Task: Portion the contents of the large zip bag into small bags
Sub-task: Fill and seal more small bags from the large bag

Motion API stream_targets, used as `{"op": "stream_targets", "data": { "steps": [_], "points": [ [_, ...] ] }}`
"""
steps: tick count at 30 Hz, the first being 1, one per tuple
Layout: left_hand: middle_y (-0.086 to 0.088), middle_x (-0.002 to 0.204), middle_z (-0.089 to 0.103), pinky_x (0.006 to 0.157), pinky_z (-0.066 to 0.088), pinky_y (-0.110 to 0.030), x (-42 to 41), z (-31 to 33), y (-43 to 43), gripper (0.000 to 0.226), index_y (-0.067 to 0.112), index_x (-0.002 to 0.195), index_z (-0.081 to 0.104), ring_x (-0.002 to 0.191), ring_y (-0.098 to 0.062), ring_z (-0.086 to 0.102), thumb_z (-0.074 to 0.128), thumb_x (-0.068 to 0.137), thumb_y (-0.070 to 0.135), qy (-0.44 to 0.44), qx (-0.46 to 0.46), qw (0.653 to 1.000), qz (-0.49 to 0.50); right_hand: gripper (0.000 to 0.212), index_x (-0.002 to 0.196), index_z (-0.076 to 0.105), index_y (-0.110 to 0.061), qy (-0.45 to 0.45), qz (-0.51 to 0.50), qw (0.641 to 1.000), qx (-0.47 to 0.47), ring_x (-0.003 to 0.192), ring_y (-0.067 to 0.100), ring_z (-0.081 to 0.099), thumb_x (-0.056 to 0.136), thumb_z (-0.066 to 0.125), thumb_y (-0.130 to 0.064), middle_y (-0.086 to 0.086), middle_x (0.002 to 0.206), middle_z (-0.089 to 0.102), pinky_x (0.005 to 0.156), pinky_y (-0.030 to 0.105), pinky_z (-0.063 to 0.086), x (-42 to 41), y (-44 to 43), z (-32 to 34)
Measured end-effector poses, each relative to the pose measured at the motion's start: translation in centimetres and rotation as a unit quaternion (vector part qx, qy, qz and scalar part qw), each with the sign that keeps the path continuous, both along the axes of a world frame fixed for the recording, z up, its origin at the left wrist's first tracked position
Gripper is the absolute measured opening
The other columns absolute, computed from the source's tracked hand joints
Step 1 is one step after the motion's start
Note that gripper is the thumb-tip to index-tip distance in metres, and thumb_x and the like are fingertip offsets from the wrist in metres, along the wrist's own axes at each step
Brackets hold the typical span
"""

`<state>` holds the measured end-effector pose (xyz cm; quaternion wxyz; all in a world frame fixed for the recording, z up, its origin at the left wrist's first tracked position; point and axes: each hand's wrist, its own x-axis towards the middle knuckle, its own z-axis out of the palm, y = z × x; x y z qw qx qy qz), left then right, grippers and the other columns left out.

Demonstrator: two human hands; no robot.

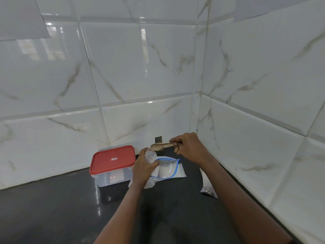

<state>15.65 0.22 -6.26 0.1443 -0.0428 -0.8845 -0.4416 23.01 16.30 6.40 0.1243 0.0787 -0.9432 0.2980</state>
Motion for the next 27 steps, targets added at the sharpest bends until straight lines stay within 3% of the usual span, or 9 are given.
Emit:
{"op": "stream_targets", "data": {
  "steps": [4,7,10,13,16,18,24,27],
  "points": [
    [-0.003,0.122,0.056,0.084,0.045,-0.024,0.1,-0.2,-0.5,0.058,0.016,0.125,0.044,0.102,-0.015,0.053,0.073,0.077,0.030,0.008,0.023,1.000,-0.008,0.026,0.106,0.068,0.001,-0.066,-0.119,0.978,-0.158,0.054,0.016,0.060,0.092,0.046,0.000,0.012,0.070,0.065,0.065,0.024,0.056,-0.6,1.5,-1.0],
    [-0.002,0.122,0.056,0.085,0.044,-0.023,0.3,-0.2,-0.8,0.058,0.016,0.125,0.044,0.103,-0.014,0.052,0.072,0.077,0.031,0.004,0.031,0.999,-0.005,0.024,0.099,0.066,0.009,-0.198,-0.120,0.961,-0.152,0.062,0.026,0.064,0.091,0.045,0.001,0.016,0.069,0.063,0.068,0.033,0.057,-0.7,1.9,-2.3],
    [-0.002,0.123,0.055,0.085,0.043,-0.022,0.5,-0.3,-0.9,0.055,0.016,0.125,0.044,0.103,-0.014,0.052,0.071,0.079,0.029,0.003,0.029,1.000,-0.010,0.024,0.098,0.065,0.013,-0.252,-0.129,0.944,-0.172,0.057,0.027,0.064,0.090,0.043,0.004,0.020,0.066,0.063,0.065,0.032,0.059,-0.9,1.3,-4.3],
    [-0.002,0.120,0.057,0.083,0.044,-0.022,0.6,-0.4,-1.0,0.054,0.016,0.124,0.045,0.101,-0.013,0.053,0.071,0.079,0.027,0.002,0.028,0.999,-0.018,0.021,0.100,0.065,0.009,-0.244,-0.153,0.945,-0.153,0.064,0.025,0.067,0.088,0.050,0.001,0.020,0.078,0.068,0.072,0.035,0.061,-1.7,-0.1,-6.7],
    [0.004,0.112,0.057,0.082,0.044,-0.021,0.9,-0.4,-0.9,0.053,0.016,0.123,0.046,0.097,-0.011,0.052,0.071,0.078,0.029,-0.003,0.020,0.999,-0.044,0.022,0.106,0.065,0.001,-0.188,-0.144,0.961,-0.141,0.065,0.015,0.065,0.094,0.052,-0.010,0.015,0.093,0.068,0.066,0.025,0.058,-1.9,-2.6,-9.3],
    [0.009,0.105,0.053,0.082,0.041,-0.021,1.3,-0.2,-0.7,0.051,0.017,0.121,0.047,0.095,-0.010,0.052,0.072,0.078,0.027,-0.005,0.016,0.998,-0.065,0.026,0.103,0.069,-0.001,-0.135,-0.113,0.978,-0.112,0.081,0.018,0.066,0.095,0.048,-0.013,0.013,0.098,0.070,0.079,0.029,0.056,-1.8,-4.0,-11.1],
    [0.007,0.107,0.052,0.076,0.042,-0.017,1.6,-0.8,-1.5,0.052,0.019,0.122,0.044,0.098,-0.013,0.053,0.068,0.076,0.012,-0.072,-0.014,0.988,-0.132,0.028,0.097,0.069,-0.008,-0.130,-0.082,0.988,0.029,0.092,0.021,0.064,0.096,0.043,-0.018,0.008,0.095,0.069,0.083,0.032,0.051,-0.2,-5.5,-13.5],
    [0.002,0.107,0.054,0.070,0.041,-0.014,1.8,-0.6,-1.5,0.051,0.020,0.121,0.044,0.097,-0.016,0.055,0.066,0.076,0.010,-0.092,-0.008,0.983,-0.161,0.026,0.099,0.071,-0.008,-0.062,-0.127,0.990,-0.021,0.085,0.015,0.065,0.095,0.046,-0.015,0.007,0.097,0.071,0.081,0.027,0.053,0.1,-4.6,-13.2]
  ]
}}
